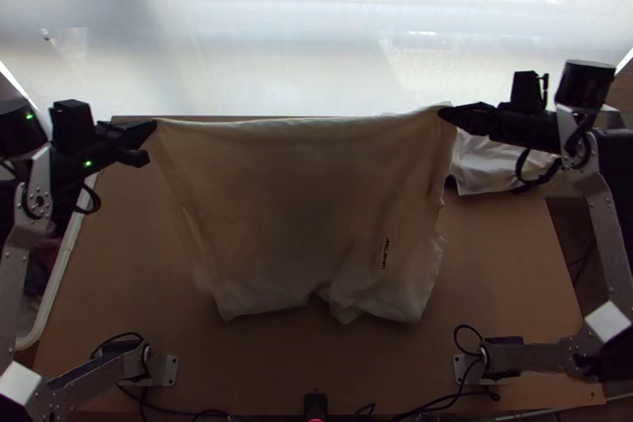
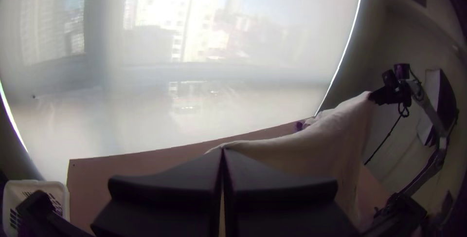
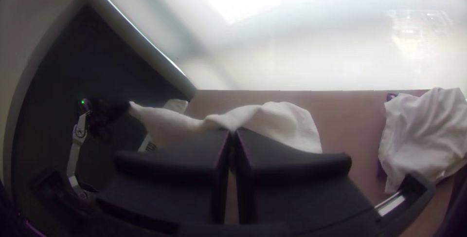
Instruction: Fold the t-shirt
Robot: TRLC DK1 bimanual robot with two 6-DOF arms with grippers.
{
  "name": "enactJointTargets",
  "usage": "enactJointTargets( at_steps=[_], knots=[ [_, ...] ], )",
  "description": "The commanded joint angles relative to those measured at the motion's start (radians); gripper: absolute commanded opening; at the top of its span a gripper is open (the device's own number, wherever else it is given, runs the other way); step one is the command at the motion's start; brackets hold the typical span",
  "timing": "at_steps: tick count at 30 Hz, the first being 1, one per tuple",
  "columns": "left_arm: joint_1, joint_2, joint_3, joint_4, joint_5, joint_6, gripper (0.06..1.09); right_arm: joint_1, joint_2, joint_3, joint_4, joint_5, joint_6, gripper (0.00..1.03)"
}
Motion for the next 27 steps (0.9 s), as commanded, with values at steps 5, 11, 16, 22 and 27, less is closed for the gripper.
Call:
enactJointTargets(
  at_steps=[5, 11, 16, 22, 27],
  knots=[
    [-0.152, 0.388, 0.035, 0.301, -0.228, 0.224, 0.10, 0.083, 0.479, 0.215, -0.001, 0.132, -0.271, 0.03],
    [-0.157, 0.567, 0.216, 0.338, -0.291, 0.249, 0.10, 0.051, 0.683, 0.433, 0.005, 0.253, -0.355, 0.03],
    [-0.141, 0.702, 0.350, 0.413, -0.400, 0.287, 0.10, 0.019, 0.844, 0.670, 0.034, 0.381, -0.398, 0.03],
    [-0.163, 0.797, 0.427, 0.420, -0.451, 0.362, 0.10, 0.048, 0.908, 0.668, 0.094, 0.496, -0.481, 0.03],
    [-0.195, 0.839, 0.407, 0.416, -0.452, 0.371, 0.10, 0.088, 0.933, 0.596, 0.059, 0.494, -0.502, 0.03]
  ],
)
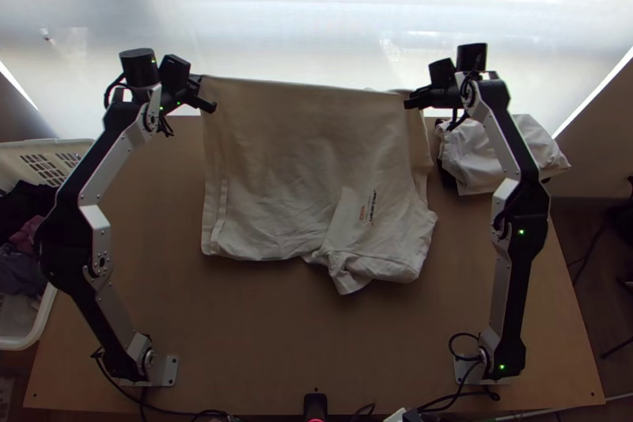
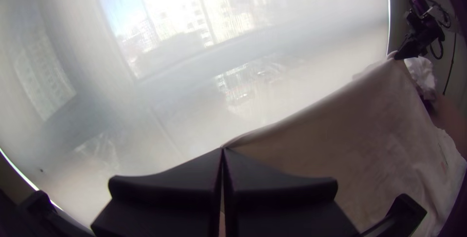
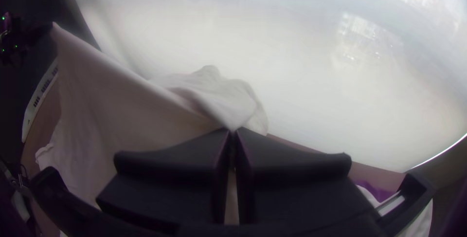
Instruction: Fold the t-shirt
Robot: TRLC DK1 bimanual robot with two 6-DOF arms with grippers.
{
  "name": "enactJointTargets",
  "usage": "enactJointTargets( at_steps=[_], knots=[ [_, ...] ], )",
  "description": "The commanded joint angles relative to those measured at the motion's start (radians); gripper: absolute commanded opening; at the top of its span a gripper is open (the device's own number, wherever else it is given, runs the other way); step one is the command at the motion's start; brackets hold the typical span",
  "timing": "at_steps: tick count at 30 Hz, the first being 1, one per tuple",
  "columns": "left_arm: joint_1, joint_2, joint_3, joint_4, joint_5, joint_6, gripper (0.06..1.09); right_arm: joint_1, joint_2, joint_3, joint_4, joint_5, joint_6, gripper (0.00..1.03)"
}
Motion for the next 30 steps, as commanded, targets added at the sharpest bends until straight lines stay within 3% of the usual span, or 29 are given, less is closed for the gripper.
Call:
enactJointTargets(
  at_steps=[1, 8, 14, 30],
  knots=[
    [-0.039, 0.092, 0.014, 0.014, -0.028, 0.030, 0.10, 0.046, 0.067, -0.018, -0.021, 0.044, -0.046, 0.03],
    [-0.054, 0.146, -0.064, 0.059, -0.045, 0.024, 0.10, 0.056, 0.082, -0.017, -0.026, 0.053, -0.028, 0.03],
    [-0.058, 0.068, -0.201, 0.048, -0.045, 0.051, 0.10, 0.039, 0.032, -0.041, -0.148, 0.051, -0.008, 0.03],
    [-0.088, -0.297, -0.577, -0.130, 0.029, 0.102, 0.10, 0.076, -0.307, -0.482, -0.216, 0.036, 0.016, 0.03]
  ],
)
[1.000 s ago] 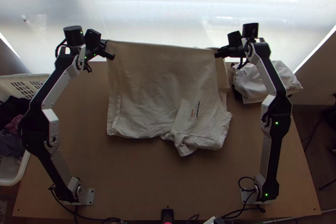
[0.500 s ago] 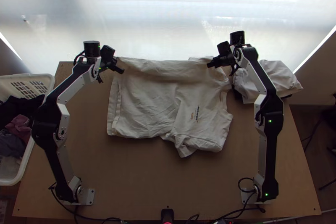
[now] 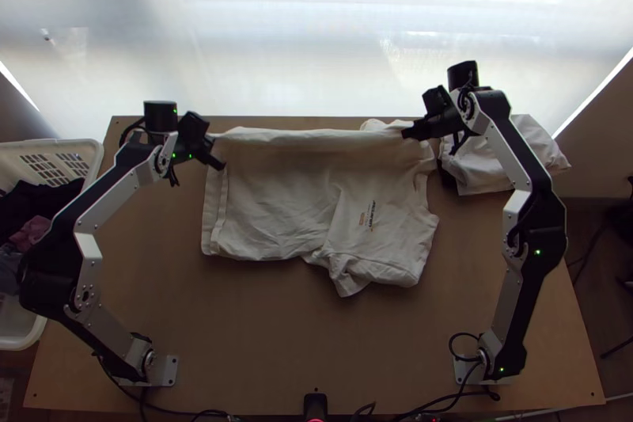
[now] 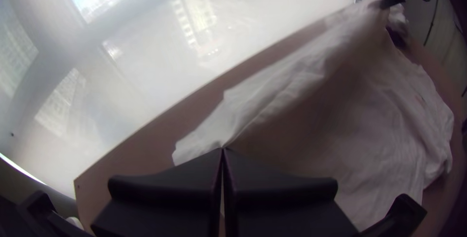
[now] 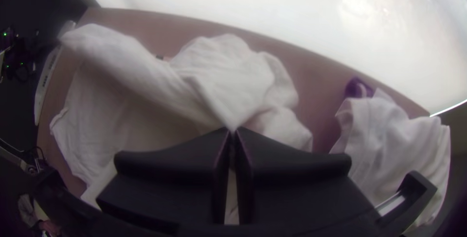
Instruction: Fold the t-shirt
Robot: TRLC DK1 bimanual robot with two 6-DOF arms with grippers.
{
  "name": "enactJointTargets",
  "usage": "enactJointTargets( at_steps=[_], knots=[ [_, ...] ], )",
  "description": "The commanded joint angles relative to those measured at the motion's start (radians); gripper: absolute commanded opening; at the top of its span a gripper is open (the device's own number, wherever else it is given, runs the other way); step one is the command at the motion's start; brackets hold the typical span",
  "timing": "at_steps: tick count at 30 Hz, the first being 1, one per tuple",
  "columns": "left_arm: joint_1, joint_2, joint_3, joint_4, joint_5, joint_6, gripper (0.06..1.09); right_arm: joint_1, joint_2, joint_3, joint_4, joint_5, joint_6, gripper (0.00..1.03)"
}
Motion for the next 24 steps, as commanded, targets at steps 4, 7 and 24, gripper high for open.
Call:
enactJointTargets(
  at_steps=[4, 7, 24],
  knots=[
    [-0.027, -0.134, -0.179, -0.112, 0.036, 0.048, 0.10, 0.032, -0.173, -0.254, -0.018, -0.007, 0.031, 0.03],
    [-0.036, -0.174, -0.242, -0.120, 0.045, 0.074, 0.10, 0.038, -0.226, -0.325, -0.024, -0.006, 0.030, 0.03],
    [0.007, -0.183, -0.352, -0.072, 0.030, 0.139, 0.49, 0.033, -0.334, -0.624, 0.005, 0.006, 0.013, 0.36]
  ],
)
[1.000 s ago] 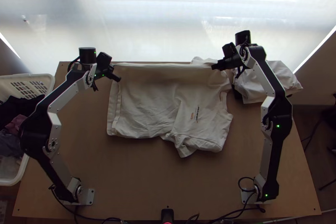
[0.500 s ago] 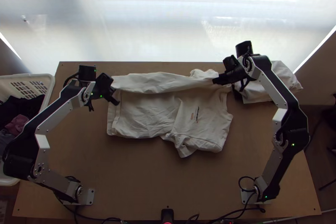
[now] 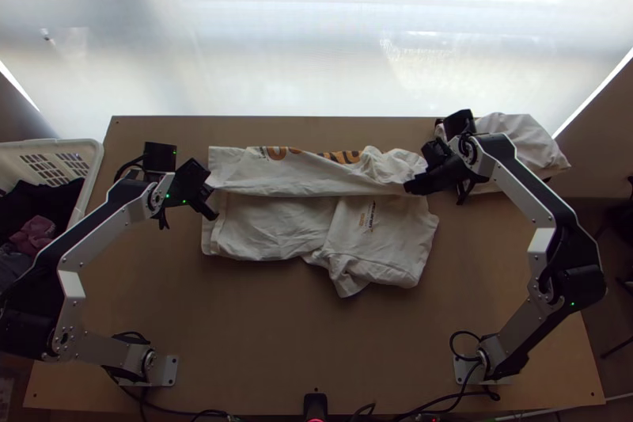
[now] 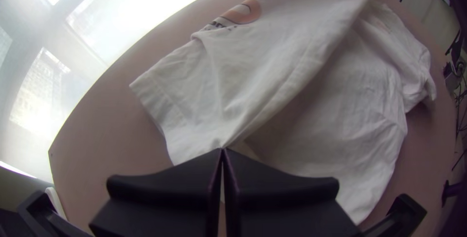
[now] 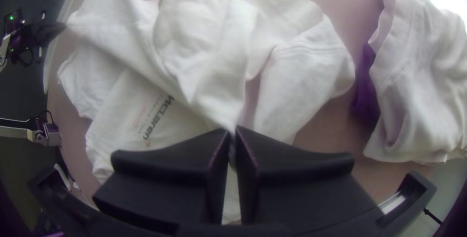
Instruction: Fold the t-shirt
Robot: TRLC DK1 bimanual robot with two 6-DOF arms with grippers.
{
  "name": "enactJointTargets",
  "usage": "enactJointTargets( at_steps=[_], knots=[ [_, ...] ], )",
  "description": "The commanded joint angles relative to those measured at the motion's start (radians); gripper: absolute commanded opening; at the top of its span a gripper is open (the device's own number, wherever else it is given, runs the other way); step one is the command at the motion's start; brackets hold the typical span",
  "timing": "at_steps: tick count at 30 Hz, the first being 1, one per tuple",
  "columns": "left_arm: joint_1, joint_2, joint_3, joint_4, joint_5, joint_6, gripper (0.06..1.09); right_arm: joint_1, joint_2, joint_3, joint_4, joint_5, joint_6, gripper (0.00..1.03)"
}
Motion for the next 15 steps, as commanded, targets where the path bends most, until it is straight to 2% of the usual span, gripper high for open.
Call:
enactJointTargets(
  at_steps=[1, 2, 7, 11, 15],
  knots=[
    [0.010, 0.021, -0.030, 0.035, -0.016, 0.012, 0.84, 0.004, -0.004, -0.078, 0.015, 0.014, -0.004, 0.49],
    [0.010, 0.027, -0.026, 0.036, -0.018, 0.010, 1.06, 0.007, 0.001, -0.083, 0.015, 0.017, -0.004, 0.59],
    [0.031, 0.030, -0.036, 0.041, -0.018, 0.009, 1.04, 0.033, -0.003, -0.089, 0.003, 0.032, 0.002, 0.97],
    [0.079, -0.008, -0.022, 0.033, -0.016, 0.013, 1.04, 0.061, -0.053, -0.121, -0.003, 0.032, -0.008, 0.99],
    [0.104, -0.097, 0.020, -0.054, -0.016, 0.018, 1.04, 0.061, -0.128, -0.173, -0.019, 0.031, -0.019, 0.98]
  ],
)
